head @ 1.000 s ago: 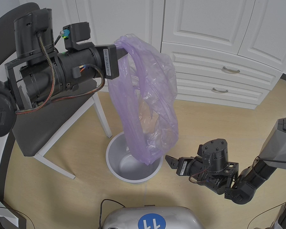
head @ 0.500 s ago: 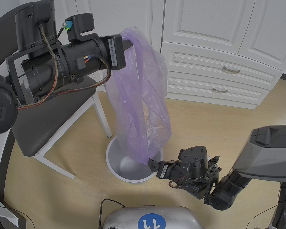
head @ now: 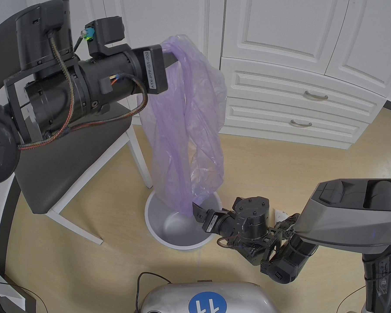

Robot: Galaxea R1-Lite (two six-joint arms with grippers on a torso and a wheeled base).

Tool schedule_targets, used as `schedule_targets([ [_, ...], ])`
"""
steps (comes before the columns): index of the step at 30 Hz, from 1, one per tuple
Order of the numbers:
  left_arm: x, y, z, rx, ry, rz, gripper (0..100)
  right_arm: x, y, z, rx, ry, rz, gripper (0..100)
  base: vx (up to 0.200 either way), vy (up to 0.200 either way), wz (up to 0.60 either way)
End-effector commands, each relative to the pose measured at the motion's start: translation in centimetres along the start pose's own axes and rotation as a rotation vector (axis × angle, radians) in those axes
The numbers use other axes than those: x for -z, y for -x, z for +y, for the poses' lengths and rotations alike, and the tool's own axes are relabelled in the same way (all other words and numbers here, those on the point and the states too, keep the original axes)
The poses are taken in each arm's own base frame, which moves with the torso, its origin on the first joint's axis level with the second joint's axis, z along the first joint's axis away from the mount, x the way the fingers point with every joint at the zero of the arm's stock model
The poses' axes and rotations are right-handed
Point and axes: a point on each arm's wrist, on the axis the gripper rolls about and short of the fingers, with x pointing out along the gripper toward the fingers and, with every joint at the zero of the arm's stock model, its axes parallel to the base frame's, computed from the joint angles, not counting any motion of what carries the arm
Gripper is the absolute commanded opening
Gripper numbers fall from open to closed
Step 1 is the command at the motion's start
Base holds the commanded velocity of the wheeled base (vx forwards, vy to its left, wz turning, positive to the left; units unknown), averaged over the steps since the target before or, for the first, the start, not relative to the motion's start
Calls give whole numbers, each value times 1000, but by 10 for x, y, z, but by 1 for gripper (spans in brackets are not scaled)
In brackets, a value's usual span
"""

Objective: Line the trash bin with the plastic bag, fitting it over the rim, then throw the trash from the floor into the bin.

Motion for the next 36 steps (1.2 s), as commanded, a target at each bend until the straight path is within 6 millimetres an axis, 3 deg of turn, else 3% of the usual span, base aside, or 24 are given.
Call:
schedule_targets([
  [1,-1,3,1,-3,0,-2,0,2,-4,-4,9,1,0,100,0,0,0],
  [26,-14,15,-1,6,58,-45,0,16,-25,-4,-101,-29,-116,100,0,0,0],
  [27,-14,16,-2,6,58,-47,0,16,-25,-5,-100,-29,-115,0,0,0,0],
  [33,-8,21,4,-14,57,-25,0,-1,-14,-2,-103,-32,-139,0,0,0,0],
  [36,5,29,13,-47,58,18,0,-21,-4,-6,-90,22,-154,0,0,0,0],
])
